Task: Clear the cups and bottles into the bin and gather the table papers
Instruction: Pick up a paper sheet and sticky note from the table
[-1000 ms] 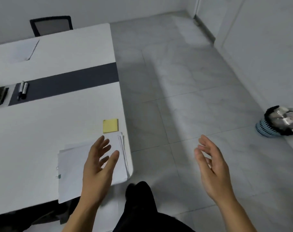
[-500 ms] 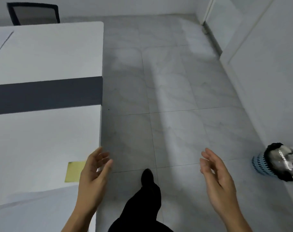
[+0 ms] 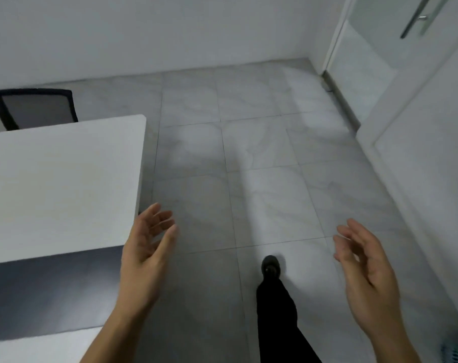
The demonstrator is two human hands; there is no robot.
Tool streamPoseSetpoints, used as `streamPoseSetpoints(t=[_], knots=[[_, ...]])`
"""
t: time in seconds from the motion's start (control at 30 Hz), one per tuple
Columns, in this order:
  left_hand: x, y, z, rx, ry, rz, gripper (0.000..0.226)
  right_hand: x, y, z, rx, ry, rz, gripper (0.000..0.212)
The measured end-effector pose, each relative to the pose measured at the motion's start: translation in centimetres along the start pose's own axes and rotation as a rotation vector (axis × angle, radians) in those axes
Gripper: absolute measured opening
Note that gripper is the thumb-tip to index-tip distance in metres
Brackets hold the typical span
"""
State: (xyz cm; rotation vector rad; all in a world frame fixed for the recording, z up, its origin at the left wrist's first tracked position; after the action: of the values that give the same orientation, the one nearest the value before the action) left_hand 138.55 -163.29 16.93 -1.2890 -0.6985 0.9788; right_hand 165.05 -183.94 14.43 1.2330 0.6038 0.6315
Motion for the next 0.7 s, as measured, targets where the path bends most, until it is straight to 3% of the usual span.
streamPoseSetpoints(t=[0.17, 0.43, 0.7], knots=[[13.8, 0.1, -2.7, -0.022, -0.138, 0.072, 0.046, 18.5, 0.9, -3.7, 0.026, 0.161, 0.010, 0.048], [30.9, -6.6, 1.4, -0.091, -0.468, 0.037, 0.050, 44.7, 11.9, -15.2, -0.072, 0.575, 0.157, 0.041], [49.2, -1.8, 6.5, -0.178, -0.691, 0.106, 0.046, 64.8, 13.0, -30.9, -0.192, 0.784, 0.208, 0.048]])
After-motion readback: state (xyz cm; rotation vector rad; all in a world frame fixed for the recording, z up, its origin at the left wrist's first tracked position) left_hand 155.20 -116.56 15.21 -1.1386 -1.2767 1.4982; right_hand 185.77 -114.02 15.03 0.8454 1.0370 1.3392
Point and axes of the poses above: each hand's wrist, its own x-axis towards the middle knuckle, its own z-axis out of the back of the hand, y = z × x, the point moved 3 cm from there along x, towards the middle knuckle, and after that the axes turned 13 degrees about y, right-handed, at the moved point
